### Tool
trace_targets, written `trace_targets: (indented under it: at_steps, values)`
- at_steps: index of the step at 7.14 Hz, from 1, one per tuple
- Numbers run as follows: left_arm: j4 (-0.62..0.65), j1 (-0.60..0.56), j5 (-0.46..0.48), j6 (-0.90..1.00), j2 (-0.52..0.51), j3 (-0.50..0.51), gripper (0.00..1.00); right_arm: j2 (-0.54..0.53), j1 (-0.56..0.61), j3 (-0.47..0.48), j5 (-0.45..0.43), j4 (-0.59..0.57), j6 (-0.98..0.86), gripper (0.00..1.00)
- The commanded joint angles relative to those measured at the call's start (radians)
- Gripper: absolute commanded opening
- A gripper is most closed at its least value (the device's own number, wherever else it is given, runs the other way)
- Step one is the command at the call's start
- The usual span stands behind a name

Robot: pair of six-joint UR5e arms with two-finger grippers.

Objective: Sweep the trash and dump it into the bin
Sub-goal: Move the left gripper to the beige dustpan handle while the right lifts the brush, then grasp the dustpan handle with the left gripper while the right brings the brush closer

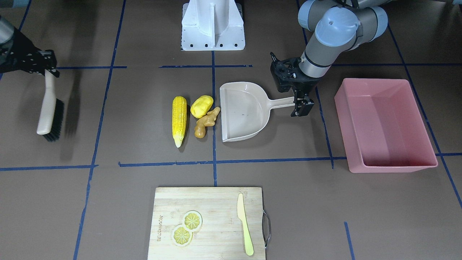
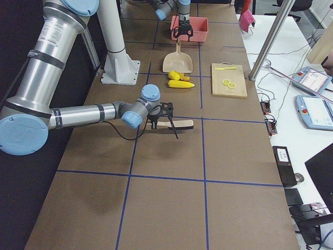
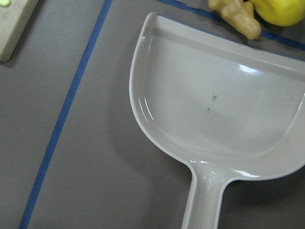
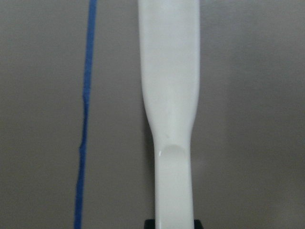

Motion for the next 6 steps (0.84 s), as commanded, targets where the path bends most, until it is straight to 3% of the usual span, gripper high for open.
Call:
trace_targets:
  at_steps: [1, 4, 6]
  values:
    - [0.026, 0.025, 0.001, 0.03, 0.003, 0.028, 0.98, 0.083, -0.123, 0.02, -0.065, -0.014, 0.14, 0.0]
    - [0.089, 0.063, 0.043, -0.025, -0.002, 0.023, 0.96, 0.226, -0.136, 0.022, -0.103, -0.2, 0.147, 0.0]
    - [0.087, 0.105, 0.088, -0.028, -0.003, 0.031, 0.93, 0.245, -0.15, 0.023, -0.116, -0.21, 0.147, 0.0]
